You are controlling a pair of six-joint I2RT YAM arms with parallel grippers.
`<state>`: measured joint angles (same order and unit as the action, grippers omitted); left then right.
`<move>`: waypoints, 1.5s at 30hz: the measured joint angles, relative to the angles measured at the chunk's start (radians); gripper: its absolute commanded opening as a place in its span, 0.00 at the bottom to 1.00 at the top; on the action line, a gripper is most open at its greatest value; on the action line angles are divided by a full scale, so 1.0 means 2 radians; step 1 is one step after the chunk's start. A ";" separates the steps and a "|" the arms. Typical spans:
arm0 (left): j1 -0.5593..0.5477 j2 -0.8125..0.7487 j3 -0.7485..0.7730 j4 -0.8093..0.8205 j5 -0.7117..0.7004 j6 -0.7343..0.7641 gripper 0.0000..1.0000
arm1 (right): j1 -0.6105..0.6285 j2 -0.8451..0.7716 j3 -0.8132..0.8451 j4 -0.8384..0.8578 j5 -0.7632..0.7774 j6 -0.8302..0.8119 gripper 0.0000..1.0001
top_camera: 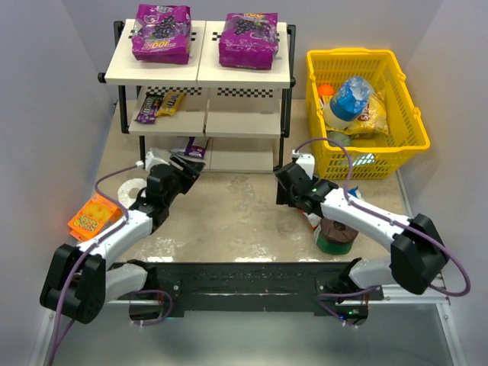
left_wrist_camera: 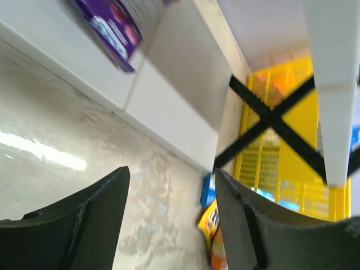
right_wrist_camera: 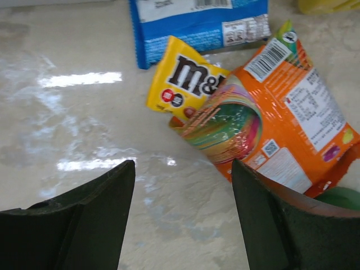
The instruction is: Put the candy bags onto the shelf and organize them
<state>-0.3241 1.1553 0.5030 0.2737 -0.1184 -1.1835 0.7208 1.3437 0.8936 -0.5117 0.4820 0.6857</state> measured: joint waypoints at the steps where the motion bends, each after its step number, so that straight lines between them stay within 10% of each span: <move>1: -0.006 -0.005 0.000 -0.003 0.012 0.016 0.70 | 0.000 0.012 0.000 -0.004 0.011 -0.001 0.72; 10: -0.013 0.002 -0.015 -0.019 0.143 0.113 0.72 | 0.000 0.118 0.029 -0.027 0.081 -0.017 0.72; 13: -0.013 0.002 -0.019 -0.026 0.160 0.131 0.72 | 0.000 0.143 0.043 -0.028 0.097 -0.027 0.56; 16: -0.013 0.002 -0.024 -0.030 0.167 0.140 0.72 | 0.000 0.152 0.047 -0.026 0.105 -0.035 0.17; 20: -0.013 0.002 -0.029 -0.031 0.173 0.145 0.72 | 0.000 0.145 0.046 -0.020 0.099 -0.047 0.00; 33: -0.013 0.002 -0.032 -0.030 0.187 0.145 0.72 | 0.080 0.050 0.032 0.051 -0.086 -0.095 0.01; 37: -0.013 0.002 -0.035 -0.034 0.186 0.147 0.73 | 0.121 0.048 0.030 0.075 -0.160 -0.106 0.60; 45: -0.013 0.010 -0.035 -0.038 0.190 0.159 0.74 | 0.117 -0.038 -0.008 0.064 -0.149 -0.083 0.68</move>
<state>-0.3492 1.1763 0.4324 0.1970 0.2615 -0.8650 0.9543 1.2671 0.8783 -0.3847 0.1844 0.5198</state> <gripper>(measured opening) 0.734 0.706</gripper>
